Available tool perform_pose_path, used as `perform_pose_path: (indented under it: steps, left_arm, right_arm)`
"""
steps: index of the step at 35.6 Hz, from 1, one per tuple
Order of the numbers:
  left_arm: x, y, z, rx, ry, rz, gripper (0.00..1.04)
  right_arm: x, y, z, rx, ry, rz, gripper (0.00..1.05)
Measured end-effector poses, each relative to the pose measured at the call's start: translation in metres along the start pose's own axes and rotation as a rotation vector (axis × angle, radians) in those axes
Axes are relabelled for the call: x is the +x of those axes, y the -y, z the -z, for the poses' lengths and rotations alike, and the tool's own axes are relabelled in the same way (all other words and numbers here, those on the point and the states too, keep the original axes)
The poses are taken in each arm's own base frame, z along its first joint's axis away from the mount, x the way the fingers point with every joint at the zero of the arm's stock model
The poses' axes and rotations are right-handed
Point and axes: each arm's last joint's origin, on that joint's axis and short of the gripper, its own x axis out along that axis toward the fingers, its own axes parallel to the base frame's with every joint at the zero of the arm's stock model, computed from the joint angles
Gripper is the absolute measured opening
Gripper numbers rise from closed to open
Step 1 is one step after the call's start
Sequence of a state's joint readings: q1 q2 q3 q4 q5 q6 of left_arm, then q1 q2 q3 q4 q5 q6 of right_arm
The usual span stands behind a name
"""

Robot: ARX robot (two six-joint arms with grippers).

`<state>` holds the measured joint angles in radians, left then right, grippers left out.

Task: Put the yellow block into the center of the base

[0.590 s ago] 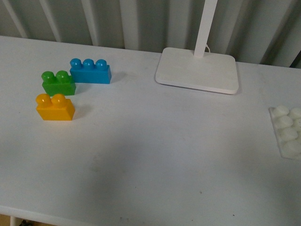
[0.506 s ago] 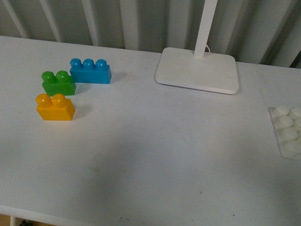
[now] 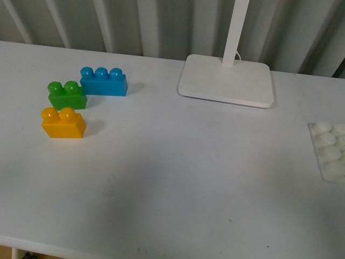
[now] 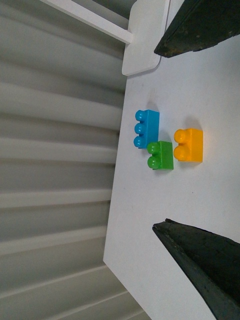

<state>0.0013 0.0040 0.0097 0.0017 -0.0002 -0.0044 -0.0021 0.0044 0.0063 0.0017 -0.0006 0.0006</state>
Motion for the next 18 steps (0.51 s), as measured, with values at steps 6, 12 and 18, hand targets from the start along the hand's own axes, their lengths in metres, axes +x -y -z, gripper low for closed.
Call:
perform_pose_path:
  steps: [6, 12, 18]
  left_arm:
    - [0.000, 0.000, 0.000, 0.000, 0.000, 0.000, 0.98]
    - [0.000, 0.000, 0.000, 0.000, 0.000, 0.001, 0.98]
    - [0.000, 0.000, 0.000, 0.000, 0.000, 0.000, 0.98]
  right_arm:
    - [0.000, 0.000, 0.000, 0.000, 0.000, 0.000, 0.95]
    - [0.008, 0.002, -0.001, 0.098, -0.418, -0.034, 0.95]
    - [0.044, 0.027, -0.003, 0.110, -0.491, 0.060, 0.95]
